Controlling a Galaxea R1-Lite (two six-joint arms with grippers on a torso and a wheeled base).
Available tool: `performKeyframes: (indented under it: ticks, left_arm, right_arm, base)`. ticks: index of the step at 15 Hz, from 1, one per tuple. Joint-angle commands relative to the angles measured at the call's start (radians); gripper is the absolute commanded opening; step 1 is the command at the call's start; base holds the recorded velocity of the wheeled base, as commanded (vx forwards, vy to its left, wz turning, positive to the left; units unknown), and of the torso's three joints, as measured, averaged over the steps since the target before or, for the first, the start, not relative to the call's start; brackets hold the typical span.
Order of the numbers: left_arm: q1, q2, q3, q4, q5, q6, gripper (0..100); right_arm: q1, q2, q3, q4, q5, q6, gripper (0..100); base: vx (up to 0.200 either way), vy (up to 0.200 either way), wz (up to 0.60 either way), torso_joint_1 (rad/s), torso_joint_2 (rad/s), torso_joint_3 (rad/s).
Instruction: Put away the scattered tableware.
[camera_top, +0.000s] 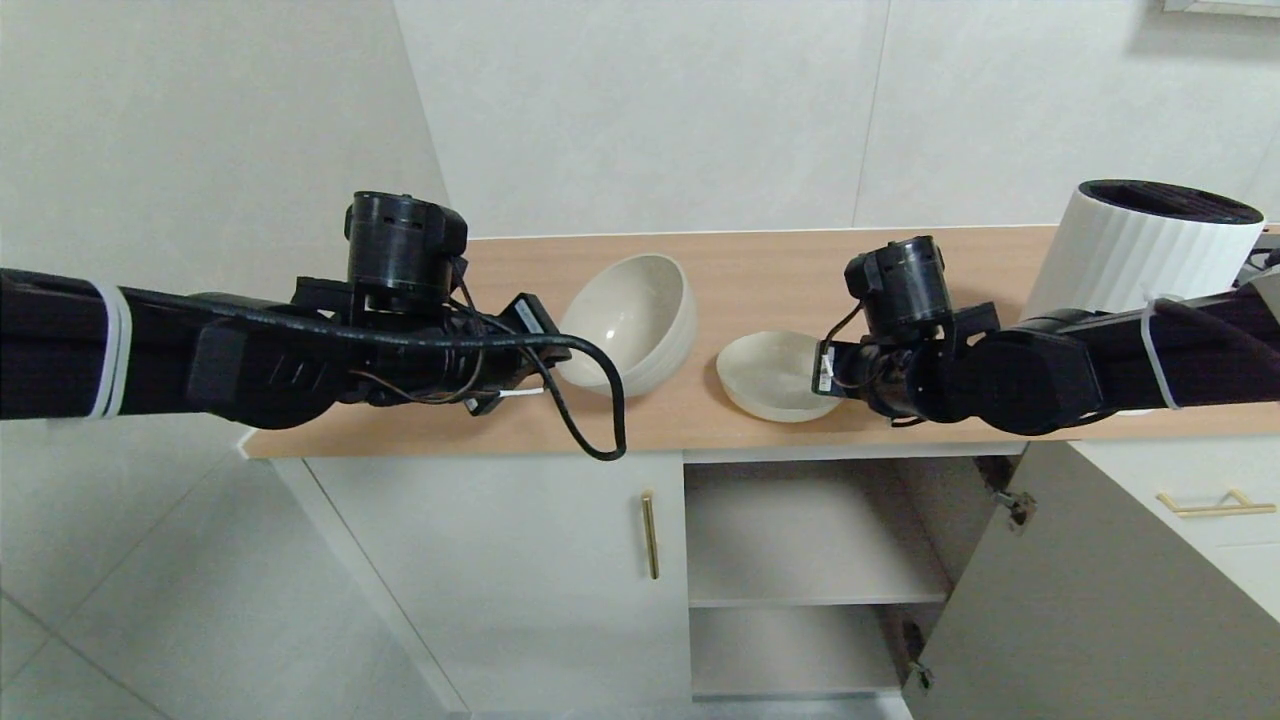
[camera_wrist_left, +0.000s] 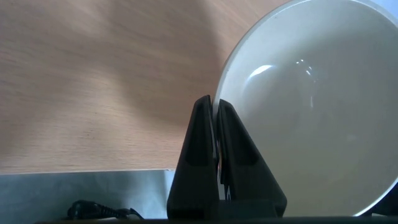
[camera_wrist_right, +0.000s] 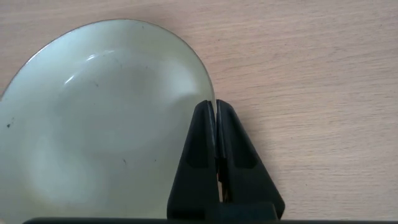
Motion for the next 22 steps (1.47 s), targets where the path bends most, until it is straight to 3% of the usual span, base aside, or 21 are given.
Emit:
performKeyframes:
  ticks: [1, 6, 9, 10, 14, 17, 22]
  left_arm:
    - [0.001, -0.003, 0.0, 0.001, -0.001, 0.0, 0]
    - [0.001, -0.087, 0.068, 0.004, -0.005, 0.012, 0]
    - [0.001, -0.193, 0.16, 0.004, -0.041, 0.066, 0]
    - [0.002, -0.25, 0.215, 0.004, -0.061, 0.098, 0]
    - [0.002, -0.337, 0.298, 0.004, -0.07, 0.183, 0]
    - [-0.013, -0.345, 0.33, 0.004, -0.07, 0.204, 0]
    - [-0.016, -0.362, 0.35, 0.004, -0.07, 0.222, 0]
  right_arm:
    - [0.0, -0.005, 0.001, 0.001, 0.001, 0.0, 0]
    - [0.0, -0.117, 0.083, 0.01, 0.019, 0.003, 0]
    - [0.018, -0.257, 0.175, 0.075, 0.105, 0.001, 0]
    - [0.018, -0.321, 0.213, 0.127, 0.174, 0.003, 0]
    - [0.018, -0.433, 0.241, 0.269, 0.338, 0.006, 0]
    - [0.017, -0.481, 0.256, 0.305, 0.418, 0.004, 0]
    - [0.017, -0.463, 0.297, 0.303, 0.418, -0.006, 0]
  base:
    - [0.0, 0.0, 0.0, 0.0, 0.0, 0.0]
    - [0.0, 0.0, 0.0, 0.0, 0.0, 0.0]
    - [0.0, 0.0, 0.0, 0.0, 0.0, 0.0]
    - [0.0, 0.0, 0.0, 0.0, 0.0, 0.0]
    - [0.0, 0.0, 0.0, 0.0, 0.0, 0.0]
    - [0.0, 0.0, 0.0, 0.0, 0.0, 0.0]
    - [-0.08, 0.0, 0.0, 0.0, 0.0, 0.003]
